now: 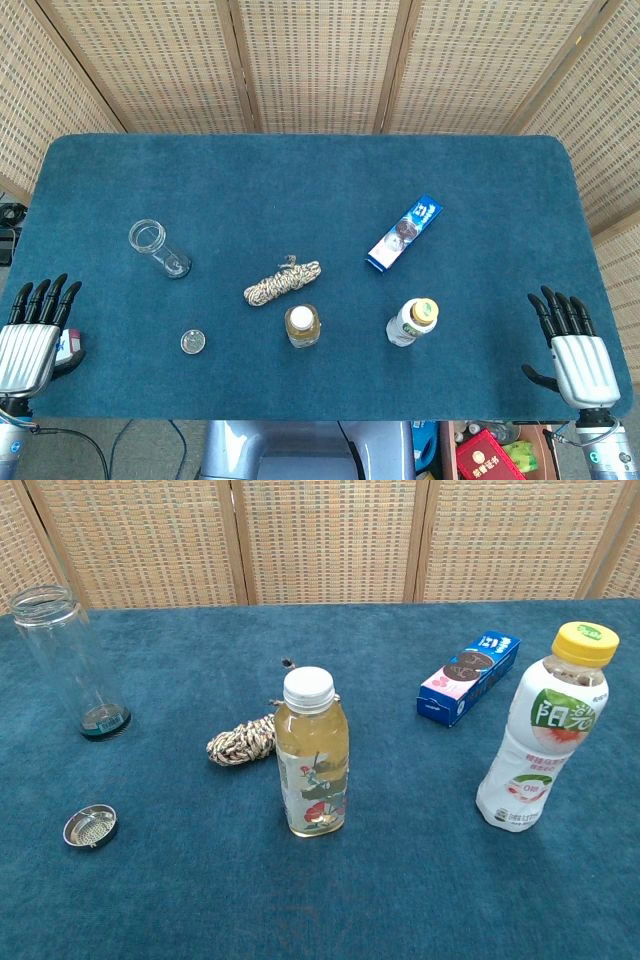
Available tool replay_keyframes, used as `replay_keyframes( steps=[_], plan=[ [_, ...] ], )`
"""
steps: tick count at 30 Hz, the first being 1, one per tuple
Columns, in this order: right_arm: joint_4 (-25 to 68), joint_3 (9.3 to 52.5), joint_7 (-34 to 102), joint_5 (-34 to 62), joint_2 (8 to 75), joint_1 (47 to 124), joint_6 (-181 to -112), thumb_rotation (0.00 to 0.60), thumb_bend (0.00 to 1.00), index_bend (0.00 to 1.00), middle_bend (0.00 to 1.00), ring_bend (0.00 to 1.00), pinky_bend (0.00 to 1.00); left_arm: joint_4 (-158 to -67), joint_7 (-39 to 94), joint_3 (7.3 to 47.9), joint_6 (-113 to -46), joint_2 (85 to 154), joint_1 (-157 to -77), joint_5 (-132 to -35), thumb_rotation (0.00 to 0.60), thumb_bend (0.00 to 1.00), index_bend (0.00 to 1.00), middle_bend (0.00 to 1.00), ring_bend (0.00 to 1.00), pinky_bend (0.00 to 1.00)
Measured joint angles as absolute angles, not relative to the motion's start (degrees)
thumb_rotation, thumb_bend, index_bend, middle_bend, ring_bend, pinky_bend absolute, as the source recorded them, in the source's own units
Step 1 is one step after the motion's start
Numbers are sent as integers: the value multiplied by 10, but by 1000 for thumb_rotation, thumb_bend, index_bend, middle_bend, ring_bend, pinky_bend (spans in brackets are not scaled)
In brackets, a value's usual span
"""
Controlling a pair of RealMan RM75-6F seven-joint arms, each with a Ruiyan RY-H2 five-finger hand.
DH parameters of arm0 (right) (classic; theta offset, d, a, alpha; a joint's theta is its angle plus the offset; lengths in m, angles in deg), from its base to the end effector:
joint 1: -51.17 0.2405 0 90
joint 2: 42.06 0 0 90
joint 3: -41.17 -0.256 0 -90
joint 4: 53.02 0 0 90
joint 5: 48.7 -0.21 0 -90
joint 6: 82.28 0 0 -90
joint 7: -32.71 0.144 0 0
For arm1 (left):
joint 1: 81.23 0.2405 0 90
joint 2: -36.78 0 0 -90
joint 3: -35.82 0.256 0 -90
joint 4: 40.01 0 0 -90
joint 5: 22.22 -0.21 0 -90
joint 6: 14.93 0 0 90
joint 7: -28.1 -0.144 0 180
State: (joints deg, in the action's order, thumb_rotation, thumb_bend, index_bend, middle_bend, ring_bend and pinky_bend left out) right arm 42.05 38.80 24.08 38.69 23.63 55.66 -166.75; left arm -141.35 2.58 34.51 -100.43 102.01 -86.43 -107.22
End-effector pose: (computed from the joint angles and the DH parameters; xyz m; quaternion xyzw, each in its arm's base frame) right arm -0.2978 -0.1762 0.1422 0.6207 -0.3660 0.3645 0.5898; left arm -0.2800 0.1741 0.1384 -0.6485 -0.3117 -0.2992 0.6267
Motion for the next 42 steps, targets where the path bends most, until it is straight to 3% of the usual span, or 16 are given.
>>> replay_keyframes(
  steps=[29, 42],
  plan=[
    [420, 388, 242, 388, 236, 557, -1667, 600, 24, 0, 0, 0, 35, -1414, 59, 351, -990, 1022, -879, -1109, 600, 208, 0, 0, 0, 0],
    [419, 389, 239, 387, 238, 558, -1665, 600, 24, 0, 0, 0, 34, -1391, 99, 363, -933, 1026, -912, -1133, 600, 209, 323, 0, 0, 0]
  ],
)
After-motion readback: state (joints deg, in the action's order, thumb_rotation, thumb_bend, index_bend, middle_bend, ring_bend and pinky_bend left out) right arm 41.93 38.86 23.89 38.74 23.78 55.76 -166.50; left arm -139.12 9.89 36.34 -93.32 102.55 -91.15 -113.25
